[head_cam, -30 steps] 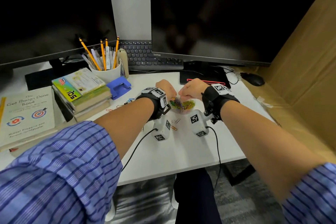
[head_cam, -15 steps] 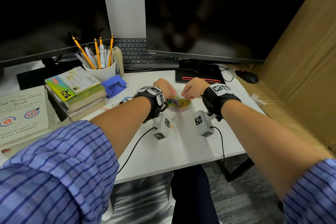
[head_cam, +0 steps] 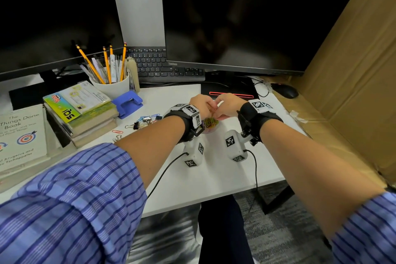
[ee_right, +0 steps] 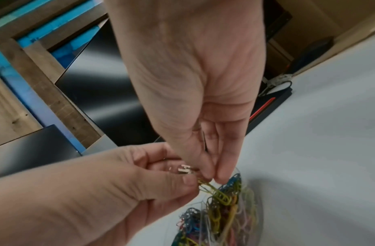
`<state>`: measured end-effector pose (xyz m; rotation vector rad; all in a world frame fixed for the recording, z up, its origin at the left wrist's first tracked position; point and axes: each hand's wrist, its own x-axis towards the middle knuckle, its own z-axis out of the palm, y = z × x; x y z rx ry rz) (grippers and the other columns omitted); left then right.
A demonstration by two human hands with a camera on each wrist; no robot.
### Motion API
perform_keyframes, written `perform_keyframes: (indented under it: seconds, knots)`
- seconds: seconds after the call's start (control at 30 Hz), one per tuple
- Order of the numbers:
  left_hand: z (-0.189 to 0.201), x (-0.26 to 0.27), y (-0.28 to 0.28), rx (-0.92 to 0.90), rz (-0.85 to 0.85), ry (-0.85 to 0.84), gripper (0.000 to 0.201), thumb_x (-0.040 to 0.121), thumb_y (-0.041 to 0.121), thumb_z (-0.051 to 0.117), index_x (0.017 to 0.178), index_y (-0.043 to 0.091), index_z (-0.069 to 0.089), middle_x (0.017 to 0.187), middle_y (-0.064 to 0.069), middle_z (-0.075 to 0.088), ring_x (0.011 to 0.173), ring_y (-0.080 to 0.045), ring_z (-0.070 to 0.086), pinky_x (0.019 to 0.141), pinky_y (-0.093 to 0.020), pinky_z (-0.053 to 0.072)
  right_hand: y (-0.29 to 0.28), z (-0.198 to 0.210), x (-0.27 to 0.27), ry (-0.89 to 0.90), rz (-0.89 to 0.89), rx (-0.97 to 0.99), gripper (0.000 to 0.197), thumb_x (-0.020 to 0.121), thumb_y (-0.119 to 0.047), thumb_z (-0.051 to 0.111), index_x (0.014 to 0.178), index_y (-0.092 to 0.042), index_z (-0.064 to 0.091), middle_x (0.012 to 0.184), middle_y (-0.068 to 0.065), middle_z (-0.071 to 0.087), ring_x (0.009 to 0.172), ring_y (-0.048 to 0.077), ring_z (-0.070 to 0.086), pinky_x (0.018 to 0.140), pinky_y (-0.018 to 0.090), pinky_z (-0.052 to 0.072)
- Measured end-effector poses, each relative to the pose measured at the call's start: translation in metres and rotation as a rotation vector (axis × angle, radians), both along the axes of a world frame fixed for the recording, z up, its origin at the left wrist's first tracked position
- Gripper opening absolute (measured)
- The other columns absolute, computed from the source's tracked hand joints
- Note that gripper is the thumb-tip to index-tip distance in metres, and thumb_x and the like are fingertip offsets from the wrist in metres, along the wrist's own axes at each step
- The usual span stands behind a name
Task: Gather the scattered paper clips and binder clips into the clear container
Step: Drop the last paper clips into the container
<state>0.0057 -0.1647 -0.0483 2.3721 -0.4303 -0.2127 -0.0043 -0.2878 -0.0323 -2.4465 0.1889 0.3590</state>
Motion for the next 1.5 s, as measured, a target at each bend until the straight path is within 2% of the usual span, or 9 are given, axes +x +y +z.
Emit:
perform_keyframes:
  seconds: [0.1,0.23,0.37,0.5,0.7,0.93,1.1,1.3,1.5]
  knots:
    - [0.002,-0.003,-0.003,0.119,-0.039,-0.04,0.031,0.082,0.004,0.068,0.112,0.013,0.069,0.123,-0.005,0.064,0.115,-0.023,0.058,0.089,-0.025,0.046,0.0,-0.006,0.001,-0.046,-0.008,-0.109,0.016,0.081,-0.006,0.07,0.091,-0.016,0.063,0.093,0.007,0.068,0.074,0.013,0.067,0.075,0.026,0.058]
    - [0.002,-0.004,-0.001,0.149,-0.082,-0.091,0.028,0.087,0.002,0.06,0.111,0.012,0.071,0.119,-0.006,0.067,0.112,-0.023,0.061,0.091,-0.027,0.048,0.002,-0.009,0.002,-0.043,0.008,-0.209,0.027,0.08,-0.004,0.069,0.107,-0.008,0.068,0.106,0.011,0.07,0.098,0.024,0.069,0.089,0.037,0.057]
    - [0.001,-0.005,0.006,0.111,-0.062,-0.112,0.025,0.086,-0.002,0.058,0.106,0.007,0.071,0.116,-0.009,0.068,0.106,-0.023,0.064,0.087,-0.025,0.05,0.004,-0.007,0.002,-0.053,0.011,-0.23,0.033,0.081,0.002,0.066,0.112,-0.009,0.067,0.114,0.01,0.066,0.104,0.025,0.066,0.092,0.038,0.056]
    - [0.002,-0.002,0.02,0.187,-0.041,-0.155,0.031,0.088,-0.008,0.049,0.104,0.007,0.071,0.118,-0.01,0.065,0.109,-0.025,0.061,0.093,-0.03,0.051,0.008,-0.01,-0.001,0.018,0.043,-0.28,0.029,0.087,-0.011,0.065,0.115,-0.006,0.067,0.118,0.01,0.065,0.105,0.024,0.067,0.092,0.034,0.055]
    - [-0.004,0.004,0.04,0.41,-0.091,-0.035,0.026,0.087,0.019,0.063,0.111,0.011,0.07,0.12,-0.006,0.066,0.112,-0.023,0.061,0.096,-0.031,0.05,0.002,-0.013,-0.001,-0.004,0.082,-0.246,0.025,0.085,-0.014,0.069,0.11,-0.011,0.07,0.108,0.005,0.062,0.091,0.02,0.064,0.085,0.03,0.057]
    - [-0.009,-0.001,0.038,0.388,-0.083,-0.057,0.038,0.088,0.032,0.062,0.115,0.006,0.066,0.109,-0.007,0.065,0.104,-0.023,0.059,0.088,-0.031,0.046,0.017,-0.008,0.011,-0.181,0.164,-0.347,0.037,0.096,-0.002,0.041,0.125,-0.012,0.062,0.138,0.007,0.054,0.129,0.023,0.048,0.108,0.033,0.04]
    - [-0.015,0.002,0.038,0.311,-0.01,-0.07,0.042,0.089,0.027,0.062,0.125,0.008,0.054,0.129,-0.015,0.049,0.118,-0.03,0.052,0.097,-0.036,0.044,0.033,-0.02,0.019,-0.044,0.257,-0.474,0.038,0.098,-0.01,0.042,0.134,-0.011,0.054,0.139,0.007,0.053,0.127,0.024,0.051,0.104,0.031,0.04]
    - [-0.019,0.002,0.036,0.283,-0.069,0.181,0.098,0.075,0.041,0.076,0.148,0.009,0.02,0.148,-0.01,0.039,0.132,-0.027,0.045,0.106,-0.036,0.041,0.032,-0.033,0.029,0.002,0.225,-0.488,0.033,0.093,-0.019,0.053,0.122,-0.014,0.065,0.122,0.006,0.066,0.109,0.025,0.062,0.099,0.036,0.049]
    - [-0.026,0.005,0.037,0.261,-0.029,0.193,0.093,0.079,0.039,0.072,0.15,0.008,0.021,0.154,-0.009,0.032,0.14,-0.025,0.034,0.114,-0.034,0.031,0.036,-0.028,0.033,0.088,0.205,-0.437,0.033,0.095,-0.023,0.052,0.125,-0.013,0.063,0.125,0.006,0.063,0.114,0.025,0.059,0.103,0.038,0.045]
